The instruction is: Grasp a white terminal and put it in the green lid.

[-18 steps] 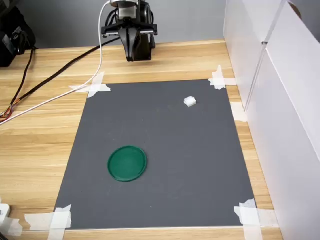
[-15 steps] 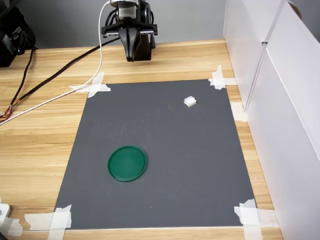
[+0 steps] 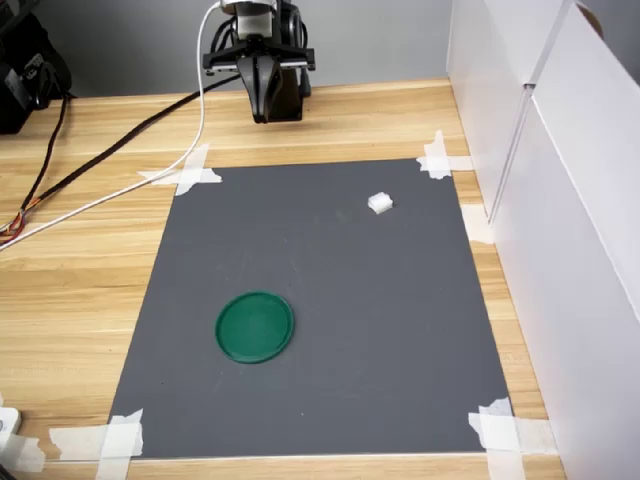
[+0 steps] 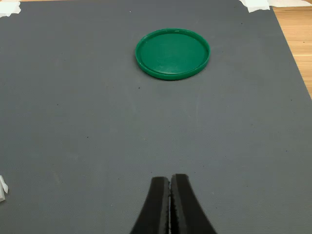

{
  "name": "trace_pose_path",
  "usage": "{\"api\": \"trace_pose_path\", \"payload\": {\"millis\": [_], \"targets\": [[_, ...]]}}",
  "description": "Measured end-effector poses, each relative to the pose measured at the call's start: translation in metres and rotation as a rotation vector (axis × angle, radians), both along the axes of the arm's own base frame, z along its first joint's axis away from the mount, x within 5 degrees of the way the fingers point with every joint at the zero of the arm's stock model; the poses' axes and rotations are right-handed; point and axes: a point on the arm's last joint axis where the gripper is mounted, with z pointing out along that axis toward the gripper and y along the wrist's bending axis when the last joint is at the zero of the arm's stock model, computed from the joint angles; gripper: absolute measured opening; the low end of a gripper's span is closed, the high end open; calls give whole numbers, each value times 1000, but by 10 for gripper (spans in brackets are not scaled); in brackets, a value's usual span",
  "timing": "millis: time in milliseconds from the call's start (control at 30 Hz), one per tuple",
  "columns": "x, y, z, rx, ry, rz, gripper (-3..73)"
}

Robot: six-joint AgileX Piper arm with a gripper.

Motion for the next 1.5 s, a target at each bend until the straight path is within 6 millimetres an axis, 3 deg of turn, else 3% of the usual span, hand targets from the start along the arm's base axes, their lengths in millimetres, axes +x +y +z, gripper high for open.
{"api": "trace_pose_path", "payload": {"millis": [167,533,900,1200,1400,1500], "targets": [[0,1,3,1,27,6,-22],[18,1,44,18,141,16,-22],[73,1,64,22,408,25,-22],[122,0,90,-96,481,92,-22],[148,0,90,-189,539,138,-22],[159,12,88,-289,570,218,-22]]}}
